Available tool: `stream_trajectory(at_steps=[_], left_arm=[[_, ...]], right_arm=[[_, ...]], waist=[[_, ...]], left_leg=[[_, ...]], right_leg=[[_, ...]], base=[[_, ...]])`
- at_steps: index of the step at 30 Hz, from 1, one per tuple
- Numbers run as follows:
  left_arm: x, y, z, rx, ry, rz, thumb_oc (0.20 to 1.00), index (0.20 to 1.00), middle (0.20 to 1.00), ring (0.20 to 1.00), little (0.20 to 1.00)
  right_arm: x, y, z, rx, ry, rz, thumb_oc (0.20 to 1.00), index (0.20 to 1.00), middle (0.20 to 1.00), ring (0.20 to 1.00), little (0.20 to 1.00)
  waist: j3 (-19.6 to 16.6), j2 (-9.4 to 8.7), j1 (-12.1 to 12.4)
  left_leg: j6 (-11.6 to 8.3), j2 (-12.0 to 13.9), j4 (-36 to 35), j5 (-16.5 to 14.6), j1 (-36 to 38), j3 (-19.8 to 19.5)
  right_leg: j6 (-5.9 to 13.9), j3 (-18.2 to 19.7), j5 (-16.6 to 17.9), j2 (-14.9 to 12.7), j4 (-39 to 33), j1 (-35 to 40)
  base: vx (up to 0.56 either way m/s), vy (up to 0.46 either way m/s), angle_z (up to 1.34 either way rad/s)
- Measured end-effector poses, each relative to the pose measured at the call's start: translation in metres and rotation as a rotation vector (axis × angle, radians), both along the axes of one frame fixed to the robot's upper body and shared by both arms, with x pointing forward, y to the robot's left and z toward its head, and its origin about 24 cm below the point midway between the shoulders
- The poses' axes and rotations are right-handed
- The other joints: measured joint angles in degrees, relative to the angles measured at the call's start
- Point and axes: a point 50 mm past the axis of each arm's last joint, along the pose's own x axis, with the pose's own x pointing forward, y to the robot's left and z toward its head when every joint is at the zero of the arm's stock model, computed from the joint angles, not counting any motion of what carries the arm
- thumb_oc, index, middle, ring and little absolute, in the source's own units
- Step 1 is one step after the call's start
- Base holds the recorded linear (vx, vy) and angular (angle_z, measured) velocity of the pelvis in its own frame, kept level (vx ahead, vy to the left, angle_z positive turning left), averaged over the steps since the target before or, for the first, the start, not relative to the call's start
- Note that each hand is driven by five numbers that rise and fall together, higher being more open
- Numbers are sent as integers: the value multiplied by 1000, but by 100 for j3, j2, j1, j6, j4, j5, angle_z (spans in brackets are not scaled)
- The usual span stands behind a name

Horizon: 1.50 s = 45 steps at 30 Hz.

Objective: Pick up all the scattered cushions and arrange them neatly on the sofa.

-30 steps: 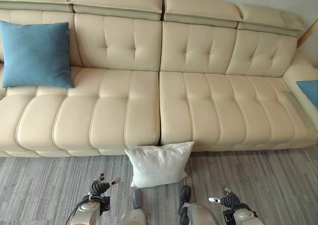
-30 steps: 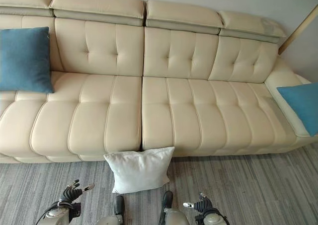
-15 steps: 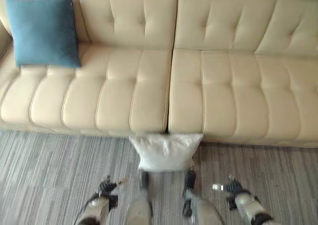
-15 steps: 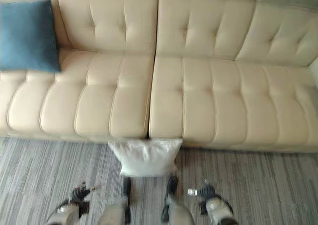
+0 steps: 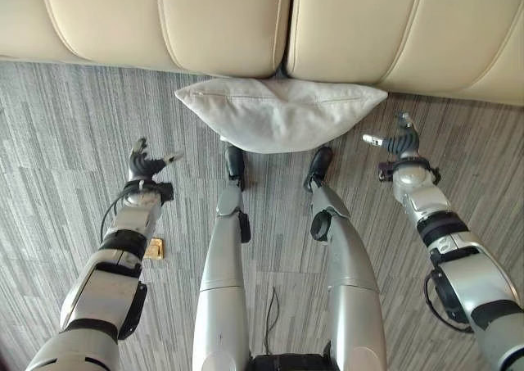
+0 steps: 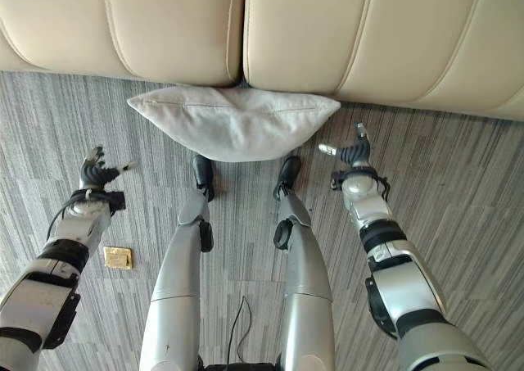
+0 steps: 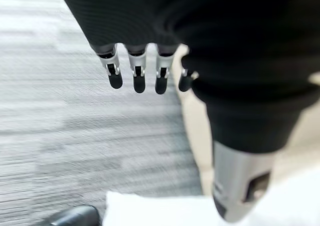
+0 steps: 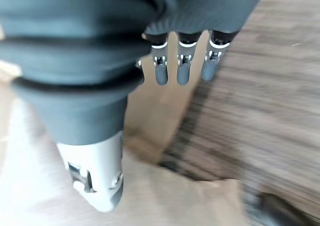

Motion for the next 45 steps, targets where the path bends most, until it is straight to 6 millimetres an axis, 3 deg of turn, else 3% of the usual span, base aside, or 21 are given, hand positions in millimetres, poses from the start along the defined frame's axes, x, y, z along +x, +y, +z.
stream_trajectory(at_steps=[1, 6, 8, 13, 16, 19, 20, 21, 22, 28, 32, 34, 35, 36, 37, 38, 42, 45], left_arm=[[5, -6, 16, 3, -55, -20, 1000, 1000, 1000, 1000, 1000], [11, -46, 68, 27, -266, -142, 1000, 1000, 1000, 1000, 1000], [14, -61, 84, 5, -333, -155, 1000, 1000, 1000, 1000, 1000], [9, -90, 88, -27, -405, -203, 1000, 1000, 1000, 1000, 1000], [-1, -117, 92, -103, -470, -280, 1000, 1000, 1000, 1000, 1000], [-8, -128, 98, -189, -513, -332, 1000, 1000, 1000, 1000, 1000], [-10, -129, 98, -218, -522, -342, 715, 715, 715, 715, 715], [-10, -128, 98, -224, -526, -345, 470, 470, 470, 470, 470], [-10, -128, 96, -233, -523, -346, 200, 200, 200, 200, 200], [-11, -127, 76, -300, -471, -363, 200, 200, 200, 200, 200], [-12, -132, 64, -340, -435, -376, 200, 200, 200, 200, 200], [-12, -133, 61, -347, -426, -380, 200, 200, 200, 200, 200], [-14, -133, 50, -356, -399, -377, 200, 200, 200, 200, 200], [-18, -134, 29, -378, -347, -371, 200, 200, 200, 200, 200], [-21, -135, 20, -390, -322, -366, 200, 200, 200, 200, 200], [-22, -136, 17, -391, -313, -368, 200, 200, 200, 200, 200], [-25, -136, 6, -390, -280, -370, 200, 200, 200, 200, 200], [-31, -132, -12, -390, -228, -359, 200, 200, 200, 200, 200]], right_arm=[[2, 6, 13, 10, -48, 18, 1000, 1000, 1000, 1000, 1000], [-3, 24, 37, 16, -170, 63, 1000, 1000, 1000, 1000, 1000], [-7, 49, 48, 78, -250, 129, 1000, 1000, 1000, 1000, 1000], [-16, 72, 40, 200, -294, 222, 1000, 1000, 1000, 1000, 1000], [-21, 82, 42, 450, -342, 330, 1000, 1000, 1000, 1000, 1000], [-22, 76, 40, 684, -378, 421, 1000, 1000, 1000, 1000, 1000], [-24, 74, 41, 738, -396, 450, 1000, 1000, 1000, 1000, 1000], [-26, 71, 39, 782, -406, 471, 1000, 1000, 1000, 1000, 1000], [-27, 70, 37, 811, -411, 496, 200, 200, 200, 200, 200], [-28, 60, 14, 882, -367, 511, 200, 200, 200, 200, 200], [-32, 61, -5, 966, -342, 511, 200, 200, 200, 200, 200], [-34, 63, -16, 1019, -322, 501, 200, 200, 200, 200, 200], [-37, 64, -29, 1035, -294, 485, 200, 200, 200, 200, 200], [-44, 63, -53, 1067, -251, 452, 200, 200, 200, 200, 200], [-49, 63, -65, 1088, -227, 434, 200, 200, 200, 200, 200], [-50, 62, -69, 1094, -219, 426, 200, 200, 200, 200, 200], [-52, 60, -73, 1092, -218, 416, 200, 200, 200, 200, 200], [-61, 60, -90, 1043, -150, 393, 200, 200, 200, 200, 200]], waist=[[2, -2, -14], [-5, -11, -55], [-6, -12, -172], [-9, -12, -180], [-29, -21, -136], [-29, -21, -128], [-29, -21, -118], [-29, -20, -109], [-30, -20, -110], [-33, -15, -113], [-128, -11, -123], [-169, -20, -146], [-457, 3, -158], [-1137, -9, -172], [-1394, -12, -159], [-1433, -19, -173], [-1441, -15, -181], [-1405, -15, -166]], left_leg=[[0, 10, 62, 5, -161, -13], [13, -3, 334, -23, -607, -26], [21, -29, 523, -32, -944, -76], [34, -90, 711, -67, -1194, -122], [115, -129, 944, -168, -1436, -117], [93, -199, 1133, -183, -1606, -123], [79, -198, 1252, -221, -1651, -143], [90, -197, 1343, -263, -1690, -150], [81, -201, 1442, -285, -1725, -147], [111, -186, 1732, -399, -1604, -127], [118, -218, 1343, -395, -1099, -128], [100, -294, 759, -239, -614, -151], [102, -310, 547, -201, -608, -151], [59, -341, 334, -133, -813, -158], [85, -356, 221, 62, -795, -176], [121, -372, 150, 96, -687, -177], [78, -447, -104, 199, -320, -163], [79, -476, -456, 272, 355, -151]], right_leg=[[-5, 3, 19, 7, 23, -134], [-24, 57, -43, -45, 337, -617], [-10, 61, -77, -83, 536, -941], [7, 79, -196, -178, 809, -1228], [-50, 156, -329, -239, 1040, -1490], [-6, 211, -387, -306, 1357, -1689], [7, 216, -415, -311, 1434, -1725], [-61, 224, -490, -319, 1502, -1758], [-58, 240, -519, -332, 1631, -1792], [-63, 346, -596, -382, 1845, -1680], [1, 347, -552, -363, 1583, -1203], [77, 354, -480, -306, 1135, -771], [129, 381, -439, -257, 950, -783], [171, 381, -346, -231, 757, -1010], [172, 392, -238, -177, 662, -993], [255, 390, -171, -181, 623, -889], [202, 399, -118, -203, 444, -551], [228, 368, -72, -193, 170, 97]], base=[[25, 12, -3], [0, 0, 0], [4, 5, 2], [-3, 9, 6], [1, -10, 4], [14, 1, 8], [4, 5, 4], [0, 0, 0], [0, 0, 0], [0, -1, -1], [-50, -18, 5], [-72, 1, 10], [-65, 3, 7], [-55, -1, 0], [-51, -6, 1], [-38, -7, 2], [-40, -20, 6], [-14, -10, 3]])
